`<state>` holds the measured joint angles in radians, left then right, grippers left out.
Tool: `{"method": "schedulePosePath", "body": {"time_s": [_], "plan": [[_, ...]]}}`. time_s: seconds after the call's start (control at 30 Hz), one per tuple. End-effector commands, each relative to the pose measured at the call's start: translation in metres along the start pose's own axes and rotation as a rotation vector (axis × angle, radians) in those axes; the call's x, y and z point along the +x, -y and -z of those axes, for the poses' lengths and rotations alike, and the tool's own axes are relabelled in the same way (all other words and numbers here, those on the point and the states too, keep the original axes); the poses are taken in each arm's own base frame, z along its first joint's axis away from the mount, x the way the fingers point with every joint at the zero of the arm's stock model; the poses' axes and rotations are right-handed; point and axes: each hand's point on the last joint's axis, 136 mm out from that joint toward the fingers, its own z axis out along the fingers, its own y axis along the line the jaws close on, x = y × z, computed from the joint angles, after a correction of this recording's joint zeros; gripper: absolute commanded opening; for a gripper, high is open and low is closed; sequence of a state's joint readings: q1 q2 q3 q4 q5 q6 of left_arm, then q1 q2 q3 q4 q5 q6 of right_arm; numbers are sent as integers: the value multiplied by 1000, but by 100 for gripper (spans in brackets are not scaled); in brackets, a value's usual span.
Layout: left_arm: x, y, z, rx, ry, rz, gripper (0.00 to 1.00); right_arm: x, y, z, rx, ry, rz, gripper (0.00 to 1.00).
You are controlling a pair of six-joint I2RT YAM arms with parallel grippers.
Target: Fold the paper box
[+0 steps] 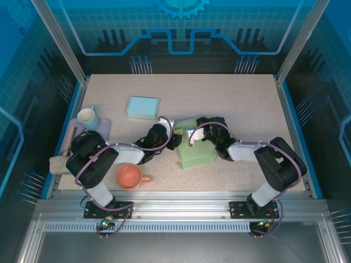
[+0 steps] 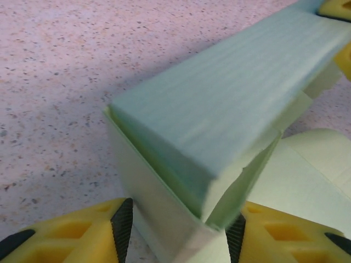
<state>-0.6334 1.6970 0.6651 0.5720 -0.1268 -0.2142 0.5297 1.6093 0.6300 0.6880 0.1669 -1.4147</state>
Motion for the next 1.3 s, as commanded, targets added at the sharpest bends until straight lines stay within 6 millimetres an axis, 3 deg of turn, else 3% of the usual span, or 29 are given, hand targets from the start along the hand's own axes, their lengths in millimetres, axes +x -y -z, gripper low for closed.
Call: {"method": "schedulePosePath", "body": {"time_s": [0.0,0.33,0.57,0.7,0.8,1.1,1.2,1.27], "plan": [[-7,-7,-6,-61,26,28,51,-10,-3,-2,-25,42,10,0],[-3,-26,-12,-204,28,24,44,-9,-5,-2,-33,34,12,0],[1,-74,5,-509,29,122,28,-3,1,-4,-9,1,7,0],[4,-101,20,-711,20,162,14,0,3,-5,0,-17,5,0],[7,-112,23,-783,-2,173,7,-1,3,-5,1,-17,0,0],[2,-131,38,-971,-16,117,2,-1,4,-5,-1,-13,-17,0],[2,-123,27,-886,-9,121,5,-2,2,-7,-9,-6,-24,0],[3,-105,11,-738,-26,115,12,-2,-1,-8,-18,-3,-26,0]]}}
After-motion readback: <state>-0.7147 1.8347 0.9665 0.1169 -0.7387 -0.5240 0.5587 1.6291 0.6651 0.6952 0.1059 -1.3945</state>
